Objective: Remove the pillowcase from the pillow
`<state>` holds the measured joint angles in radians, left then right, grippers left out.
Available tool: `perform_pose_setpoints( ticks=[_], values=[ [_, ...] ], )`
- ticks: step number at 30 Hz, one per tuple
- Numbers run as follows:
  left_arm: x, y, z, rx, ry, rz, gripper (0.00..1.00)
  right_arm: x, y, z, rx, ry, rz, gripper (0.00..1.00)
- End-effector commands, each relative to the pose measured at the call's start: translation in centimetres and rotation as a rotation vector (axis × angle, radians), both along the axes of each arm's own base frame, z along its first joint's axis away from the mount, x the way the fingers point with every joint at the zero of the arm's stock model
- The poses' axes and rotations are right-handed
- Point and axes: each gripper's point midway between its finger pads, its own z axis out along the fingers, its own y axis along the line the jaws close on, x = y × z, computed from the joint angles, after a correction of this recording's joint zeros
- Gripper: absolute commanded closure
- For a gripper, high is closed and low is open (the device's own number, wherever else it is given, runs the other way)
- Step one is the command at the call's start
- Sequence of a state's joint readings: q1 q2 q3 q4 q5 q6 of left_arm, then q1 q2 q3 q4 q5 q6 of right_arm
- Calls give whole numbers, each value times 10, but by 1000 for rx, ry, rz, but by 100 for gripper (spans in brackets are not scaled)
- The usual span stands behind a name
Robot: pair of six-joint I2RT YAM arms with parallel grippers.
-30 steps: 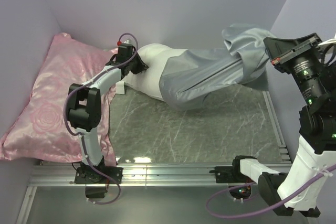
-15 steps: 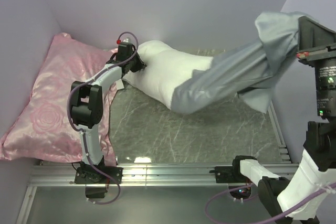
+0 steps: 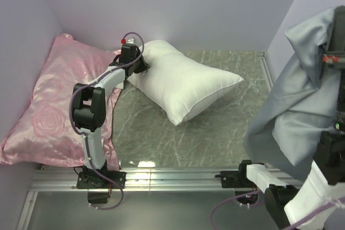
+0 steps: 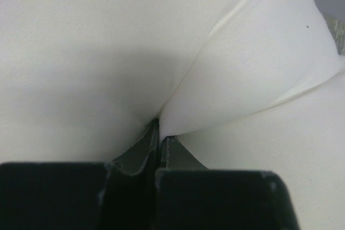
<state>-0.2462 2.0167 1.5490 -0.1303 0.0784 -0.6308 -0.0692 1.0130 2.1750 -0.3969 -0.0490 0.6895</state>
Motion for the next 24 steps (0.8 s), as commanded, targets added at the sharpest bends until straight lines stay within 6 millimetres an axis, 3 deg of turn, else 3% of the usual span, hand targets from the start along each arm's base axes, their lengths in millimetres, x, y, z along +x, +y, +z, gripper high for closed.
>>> perform_pose_setpoints(
  ticks=[1,8,9,12,16,20,24],
  values=[
    [-15,42,-53,227,99,47,99,78,4,-24,-44,126,32,100],
    [-15,-2,-13,252,-82,-120,100,189,1,-91,-140,354,32,100],
    [-14,-5,-4,282,-121,-136,100,213,0,-107,-152,404,37,100],
    [-18,-23,15,326,-208,-190,100,249,3,-135,-161,468,82,100],
    [-22,-38,39,309,-309,-235,100,286,12,-170,-151,563,152,100],
    [-25,-53,66,258,-357,-273,99,315,12,-225,-159,710,99,100],
    [-27,-66,79,243,-320,-303,79,331,3,-294,-145,908,32,100]
  ],
)
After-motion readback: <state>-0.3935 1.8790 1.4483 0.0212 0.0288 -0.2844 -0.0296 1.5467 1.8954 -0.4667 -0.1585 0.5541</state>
